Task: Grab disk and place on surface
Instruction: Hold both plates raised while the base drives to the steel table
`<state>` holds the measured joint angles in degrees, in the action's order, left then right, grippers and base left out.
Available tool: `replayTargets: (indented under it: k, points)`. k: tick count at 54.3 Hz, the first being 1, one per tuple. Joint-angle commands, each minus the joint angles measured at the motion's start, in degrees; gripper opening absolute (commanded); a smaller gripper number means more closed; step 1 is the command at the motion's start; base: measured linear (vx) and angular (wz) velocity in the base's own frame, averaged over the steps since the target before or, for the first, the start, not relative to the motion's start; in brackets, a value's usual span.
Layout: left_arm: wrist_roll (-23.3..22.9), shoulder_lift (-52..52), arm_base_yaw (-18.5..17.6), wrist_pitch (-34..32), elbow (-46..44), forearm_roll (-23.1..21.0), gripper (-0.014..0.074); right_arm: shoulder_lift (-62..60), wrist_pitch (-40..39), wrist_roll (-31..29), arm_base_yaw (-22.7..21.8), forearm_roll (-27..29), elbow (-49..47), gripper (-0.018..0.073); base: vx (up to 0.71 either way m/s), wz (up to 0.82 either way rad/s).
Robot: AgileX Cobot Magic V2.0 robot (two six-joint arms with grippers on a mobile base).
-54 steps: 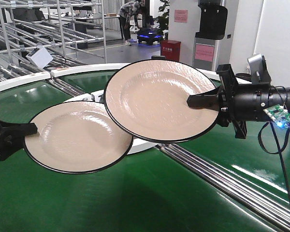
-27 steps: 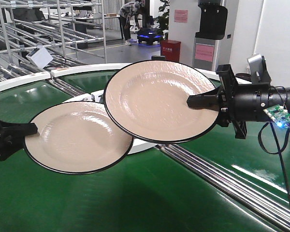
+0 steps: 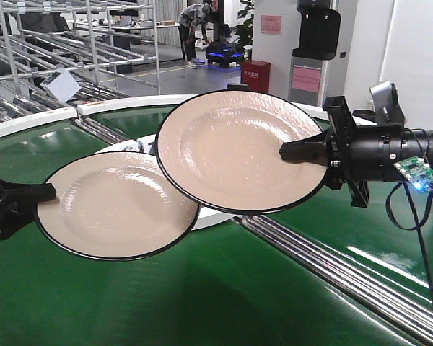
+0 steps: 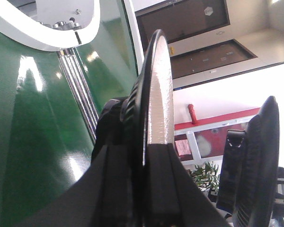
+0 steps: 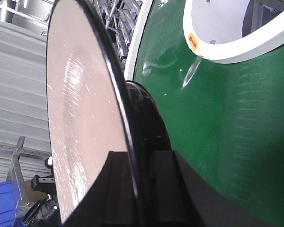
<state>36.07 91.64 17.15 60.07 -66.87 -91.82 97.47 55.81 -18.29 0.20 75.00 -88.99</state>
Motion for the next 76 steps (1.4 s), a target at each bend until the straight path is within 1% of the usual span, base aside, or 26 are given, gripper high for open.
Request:
replayTargets:
  k: [1,40,60,76]
  points:
    - [-0.9,-3.1,-0.3,2.9,-1.8,-10.4,-0.0001,-3.3,-0.7,0.2,-0.2,7.1,-2.4,-0.0005,-0.01,0.04]
    - [-0.9,-3.1,-0.3,2.9,-1.8,-10.4,-0.0001,-3.3,-0.7,0.2,-0.2,7.1,-2.4,-0.0005,-0.08,0.02]
    - [-0.8,-3.1,-0.3,2.9,-1.8,-10.4,-0.0001,-3.3,-0.7,0.2,-0.2,7.1,-2.4,-0.0005,-0.17,-0.19]
    - [-0.8,-3.1,-0.3,2.9,-1.8,-10.4,-0.0001,-3.3,-0.7,0.2,-0.2,7.1,-2.4,-0.0005,-0.21,-0.38]
